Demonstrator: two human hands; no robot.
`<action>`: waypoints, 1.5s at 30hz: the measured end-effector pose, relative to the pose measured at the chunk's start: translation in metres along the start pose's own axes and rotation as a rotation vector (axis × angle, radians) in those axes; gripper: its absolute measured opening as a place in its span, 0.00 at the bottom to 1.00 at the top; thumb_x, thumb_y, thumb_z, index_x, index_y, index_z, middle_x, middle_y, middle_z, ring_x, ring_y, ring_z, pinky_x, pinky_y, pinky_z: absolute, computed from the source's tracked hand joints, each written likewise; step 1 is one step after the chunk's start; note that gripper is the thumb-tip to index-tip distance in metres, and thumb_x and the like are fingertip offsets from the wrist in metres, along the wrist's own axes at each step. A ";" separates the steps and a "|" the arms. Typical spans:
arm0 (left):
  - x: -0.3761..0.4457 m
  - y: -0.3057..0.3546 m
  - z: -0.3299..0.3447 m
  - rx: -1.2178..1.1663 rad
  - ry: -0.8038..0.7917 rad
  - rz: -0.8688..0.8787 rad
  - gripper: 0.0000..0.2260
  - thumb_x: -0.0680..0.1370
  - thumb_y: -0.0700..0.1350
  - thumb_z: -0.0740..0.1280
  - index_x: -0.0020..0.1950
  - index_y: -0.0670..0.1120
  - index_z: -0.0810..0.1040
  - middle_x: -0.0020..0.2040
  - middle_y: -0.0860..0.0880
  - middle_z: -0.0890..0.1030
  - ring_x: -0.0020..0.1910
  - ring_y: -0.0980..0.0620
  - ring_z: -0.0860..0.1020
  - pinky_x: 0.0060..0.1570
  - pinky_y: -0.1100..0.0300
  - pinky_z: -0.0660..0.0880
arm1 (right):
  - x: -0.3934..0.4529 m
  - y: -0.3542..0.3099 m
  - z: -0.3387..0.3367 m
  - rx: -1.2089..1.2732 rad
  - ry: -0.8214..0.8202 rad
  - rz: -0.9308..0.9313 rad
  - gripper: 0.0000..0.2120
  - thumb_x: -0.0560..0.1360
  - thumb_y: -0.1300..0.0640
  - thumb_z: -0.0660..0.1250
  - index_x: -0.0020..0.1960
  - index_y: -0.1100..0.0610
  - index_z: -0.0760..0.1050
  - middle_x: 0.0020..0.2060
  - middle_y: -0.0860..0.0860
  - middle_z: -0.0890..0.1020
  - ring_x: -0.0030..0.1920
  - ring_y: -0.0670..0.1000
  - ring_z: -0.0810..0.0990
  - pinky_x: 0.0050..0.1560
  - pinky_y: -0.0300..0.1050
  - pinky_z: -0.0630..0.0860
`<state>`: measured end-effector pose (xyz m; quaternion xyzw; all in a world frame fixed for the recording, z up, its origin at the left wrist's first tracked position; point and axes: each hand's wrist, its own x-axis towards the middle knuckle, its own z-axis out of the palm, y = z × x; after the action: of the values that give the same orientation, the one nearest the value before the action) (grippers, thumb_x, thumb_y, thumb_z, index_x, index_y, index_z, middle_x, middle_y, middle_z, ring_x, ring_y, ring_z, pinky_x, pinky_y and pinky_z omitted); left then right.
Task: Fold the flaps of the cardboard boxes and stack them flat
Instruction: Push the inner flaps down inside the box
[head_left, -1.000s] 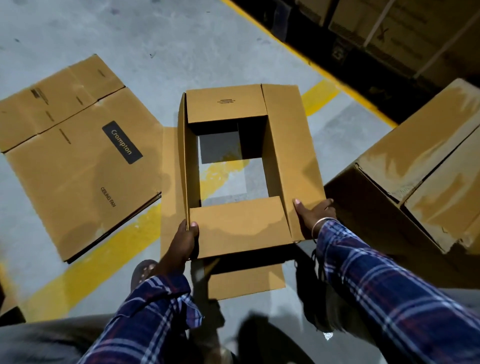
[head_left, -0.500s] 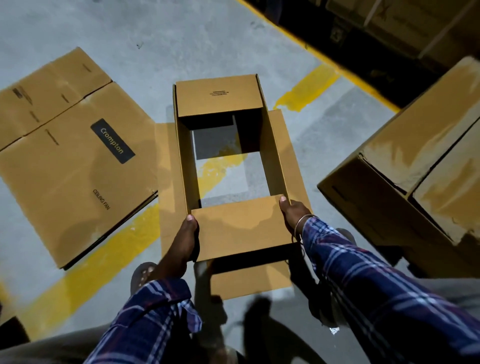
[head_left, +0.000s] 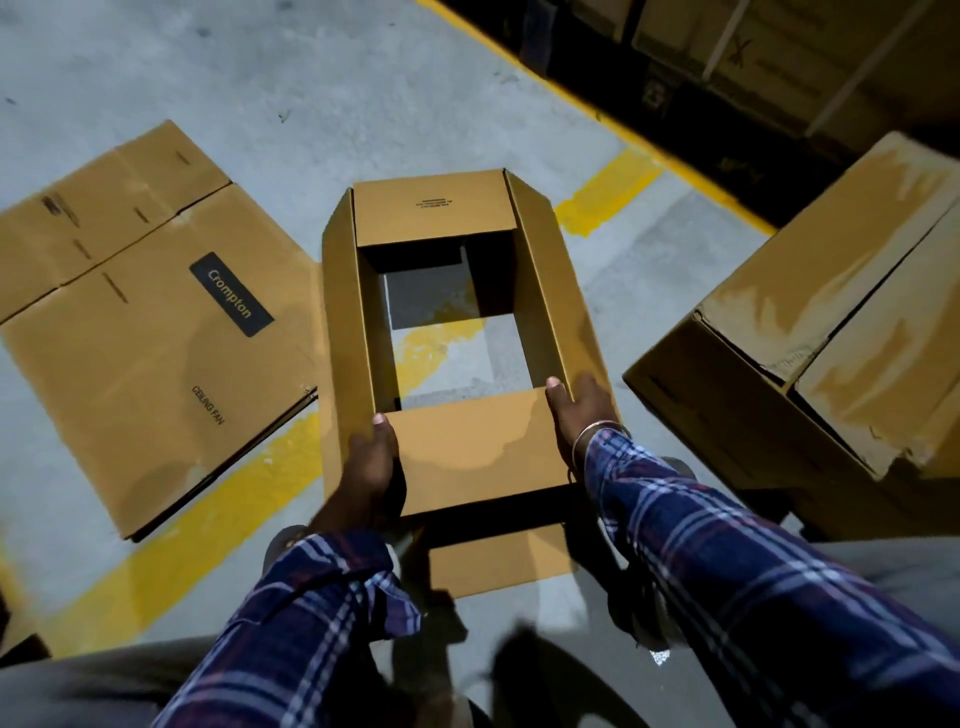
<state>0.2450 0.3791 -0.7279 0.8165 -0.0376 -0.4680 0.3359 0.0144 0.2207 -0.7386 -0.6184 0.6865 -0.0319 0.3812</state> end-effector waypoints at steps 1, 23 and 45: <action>0.000 0.004 -0.005 0.084 0.048 0.018 0.38 0.82 0.69 0.51 0.81 0.41 0.59 0.79 0.36 0.65 0.75 0.35 0.67 0.72 0.45 0.65 | -0.003 -0.003 -0.002 -0.053 0.066 -0.132 0.26 0.82 0.39 0.59 0.70 0.56 0.67 0.70 0.59 0.70 0.72 0.62 0.68 0.67 0.58 0.67; -0.195 0.144 -0.116 1.160 -0.330 0.547 0.32 0.82 0.65 0.60 0.82 0.51 0.61 0.77 0.46 0.71 0.76 0.44 0.68 0.74 0.49 0.65 | -0.103 -0.116 -0.072 -0.635 -0.640 -0.511 0.32 0.70 0.34 0.74 0.64 0.56 0.79 0.40 0.48 0.79 0.41 0.51 0.79 0.56 0.51 0.79; -0.195 0.161 -0.081 1.308 -0.340 0.682 0.32 0.84 0.62 0.58 0.84 0.48 0.56 0.81 0.46 0.65 0.79 0.44 0.64 0.74 0.49 0.64 | -0.116 -0.025 0.054 -1.024 -0.396 -0.562 0.26 0.75 0.50 0.74 0.67 0.54 0.68 0.62 0.55 0.77 0.64 0.60 0.75 0.58 0.55 0.73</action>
<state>0.2406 0.3697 -0.4624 0.7092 -0.6092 -0.3400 -0.1013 0.0587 0.3391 -0.7080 -0.8743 0.3416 0.3182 0.1332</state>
